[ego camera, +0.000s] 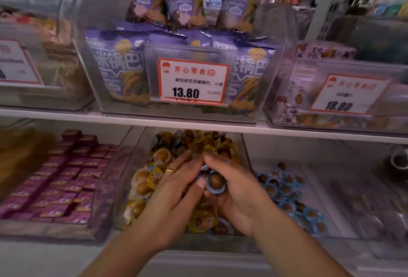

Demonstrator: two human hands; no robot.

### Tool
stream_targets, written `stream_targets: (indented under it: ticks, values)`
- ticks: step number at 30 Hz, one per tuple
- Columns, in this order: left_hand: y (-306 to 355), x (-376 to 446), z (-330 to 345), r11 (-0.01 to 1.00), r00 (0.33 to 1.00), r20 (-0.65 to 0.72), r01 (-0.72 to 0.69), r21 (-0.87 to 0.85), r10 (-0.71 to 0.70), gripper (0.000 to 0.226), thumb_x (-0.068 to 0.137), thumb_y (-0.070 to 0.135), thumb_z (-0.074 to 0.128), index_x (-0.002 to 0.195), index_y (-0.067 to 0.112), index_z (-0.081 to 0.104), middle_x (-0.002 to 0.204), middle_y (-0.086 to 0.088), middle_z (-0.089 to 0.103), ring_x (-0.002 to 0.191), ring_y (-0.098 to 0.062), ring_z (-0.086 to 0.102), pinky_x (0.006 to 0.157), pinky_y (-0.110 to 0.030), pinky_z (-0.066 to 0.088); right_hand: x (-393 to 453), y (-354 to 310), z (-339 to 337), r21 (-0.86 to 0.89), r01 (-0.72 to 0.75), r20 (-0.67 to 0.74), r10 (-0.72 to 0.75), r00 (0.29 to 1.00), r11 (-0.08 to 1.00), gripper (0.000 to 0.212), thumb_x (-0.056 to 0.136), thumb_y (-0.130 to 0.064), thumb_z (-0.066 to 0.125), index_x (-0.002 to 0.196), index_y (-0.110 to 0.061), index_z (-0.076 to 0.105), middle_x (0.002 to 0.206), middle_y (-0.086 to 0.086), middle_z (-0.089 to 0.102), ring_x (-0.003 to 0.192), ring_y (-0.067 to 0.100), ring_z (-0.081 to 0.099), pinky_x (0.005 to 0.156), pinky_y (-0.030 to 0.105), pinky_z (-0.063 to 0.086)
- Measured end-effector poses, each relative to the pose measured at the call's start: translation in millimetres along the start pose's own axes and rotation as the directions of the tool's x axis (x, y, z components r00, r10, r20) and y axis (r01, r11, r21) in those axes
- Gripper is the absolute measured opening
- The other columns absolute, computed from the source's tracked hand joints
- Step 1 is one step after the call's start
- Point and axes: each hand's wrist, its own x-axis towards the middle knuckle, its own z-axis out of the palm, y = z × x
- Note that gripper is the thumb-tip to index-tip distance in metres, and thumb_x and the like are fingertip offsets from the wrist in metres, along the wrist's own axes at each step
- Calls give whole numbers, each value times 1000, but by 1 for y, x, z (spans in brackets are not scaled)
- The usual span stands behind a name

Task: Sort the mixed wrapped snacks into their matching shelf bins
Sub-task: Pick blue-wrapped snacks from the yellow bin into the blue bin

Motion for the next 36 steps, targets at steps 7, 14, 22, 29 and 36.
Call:
stream_targets:
  ticks: [7, 14, 22, 29, 36]
  values:
    - [-2, -1, 8, 980, 999, -33, 1, 197, 5, 48, 97, 49, 49, 144, 40, 47, 148, 30, 38, 139, 7, 32, 115, -26, 32, -12, -40, -61, -171, 214, -180, -244, 953, 962, 13, 91, -5, 63, 102, 0, 66, 74, 16, 71, 59, 21, 69, 40, 24, 45]
    - [-13, -1, 6, 951, 1000, 28, -1, 311, -8, 31, 94, 40, 51, 112, 29, 73, 123, 21, 61, 123, -1, 53, 101, -42, 48, -3, -47, -156, -607, -18, -358, -253, 899, 795, 10, 88, -17, 69, 86, -9, 76, 86, 12, 76, 85, 25, 72, 82, 45, 58]
    - [-10, 0, -21, 930, 988, -121, -43, 364, 94, 29, 93, 32, 51, 108, 24, 75, 118, 14, 66, 116, -8, 60, 99, -33, 47, 1, -51, -137, -761, 294, -230, -665, 711, 578, 25, 94, -7, 58, 79, -22, 71, 67, -12, 73, 68, -2, 68, 58, 7, 48]
    - [-17, -21, -78, 788, 985, -168, 83, 611, 27, 33, 86, 31, 51, 107, 21, 74, 119, 3, 66, 118, -23, 59, 103, -55, 41, -13, -17, -48, -811, 583, 401, -688, 605, 41, 18, 92, -26, 59, 105, -27, 71, 96, -23, 66, 93, -8, 62, 79, 4, 43]
    - [-19, -34, -56, 746, 976, 219, -153, 649, 10, 30, 88, 39, 58, 114, 31, 71, 130, 9, 63, 130, -14, 52, 118, -42, 29, 13, 23, -28, -815, 520, 534, 17, 845, -255, 47, 89, -57, 59, 132, -39, 58, 126, -13, 48, 120, 10, 39, 103, 30, 37]
